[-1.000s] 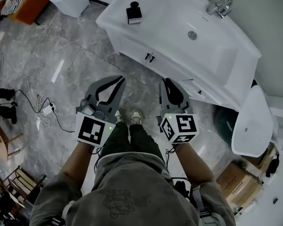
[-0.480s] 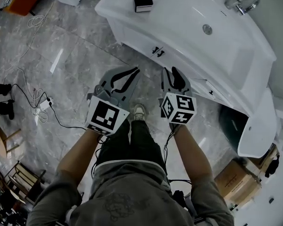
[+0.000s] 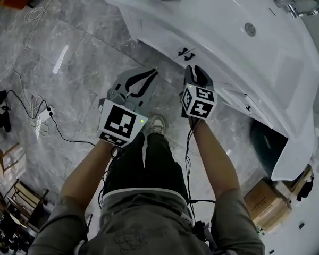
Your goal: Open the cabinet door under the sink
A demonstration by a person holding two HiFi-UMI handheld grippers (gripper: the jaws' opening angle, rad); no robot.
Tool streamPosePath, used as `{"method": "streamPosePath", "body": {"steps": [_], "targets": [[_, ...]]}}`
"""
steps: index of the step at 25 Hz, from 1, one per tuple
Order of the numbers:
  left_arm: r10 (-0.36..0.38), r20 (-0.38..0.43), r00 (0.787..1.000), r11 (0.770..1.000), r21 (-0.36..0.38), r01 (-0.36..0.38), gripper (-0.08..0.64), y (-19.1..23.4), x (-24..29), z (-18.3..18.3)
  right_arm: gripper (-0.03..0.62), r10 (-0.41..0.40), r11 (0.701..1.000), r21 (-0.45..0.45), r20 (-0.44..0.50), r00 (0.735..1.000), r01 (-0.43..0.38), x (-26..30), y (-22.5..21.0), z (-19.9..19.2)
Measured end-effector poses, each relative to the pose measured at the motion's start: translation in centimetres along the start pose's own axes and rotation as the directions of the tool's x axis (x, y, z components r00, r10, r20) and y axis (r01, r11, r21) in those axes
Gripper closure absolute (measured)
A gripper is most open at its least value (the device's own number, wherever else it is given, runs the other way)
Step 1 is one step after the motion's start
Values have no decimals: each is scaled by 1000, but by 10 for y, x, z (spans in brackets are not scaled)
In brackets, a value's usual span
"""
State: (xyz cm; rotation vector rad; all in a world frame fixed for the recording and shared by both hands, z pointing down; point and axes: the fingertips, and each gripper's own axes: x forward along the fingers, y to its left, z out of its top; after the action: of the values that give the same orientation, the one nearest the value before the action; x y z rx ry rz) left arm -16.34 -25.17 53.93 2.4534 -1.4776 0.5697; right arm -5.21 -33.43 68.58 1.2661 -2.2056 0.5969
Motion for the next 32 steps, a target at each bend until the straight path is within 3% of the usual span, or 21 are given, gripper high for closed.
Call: {"method": "streamPosePath", "body": {"steps": [13,21,26,32], "targets": [[-7,-59,998,999,-43,5,531,8,46,-69,479,-52,983,172,-92,994,67,86,-34,-54],[-31,-66,997,996,-91,25,531,0,54,-82,506,-56,981,177,-108,993,75,104,-40,-45],[-41,-69,997,994,-100,34,531,-3,56,-81,535,-99,987,116,-124,987,113,104,-36,-44],[-27,-86,996,995,-101,19,531,2,53,-82,540,-60,992,102,-120,991,72,95,-26,-57]]}}
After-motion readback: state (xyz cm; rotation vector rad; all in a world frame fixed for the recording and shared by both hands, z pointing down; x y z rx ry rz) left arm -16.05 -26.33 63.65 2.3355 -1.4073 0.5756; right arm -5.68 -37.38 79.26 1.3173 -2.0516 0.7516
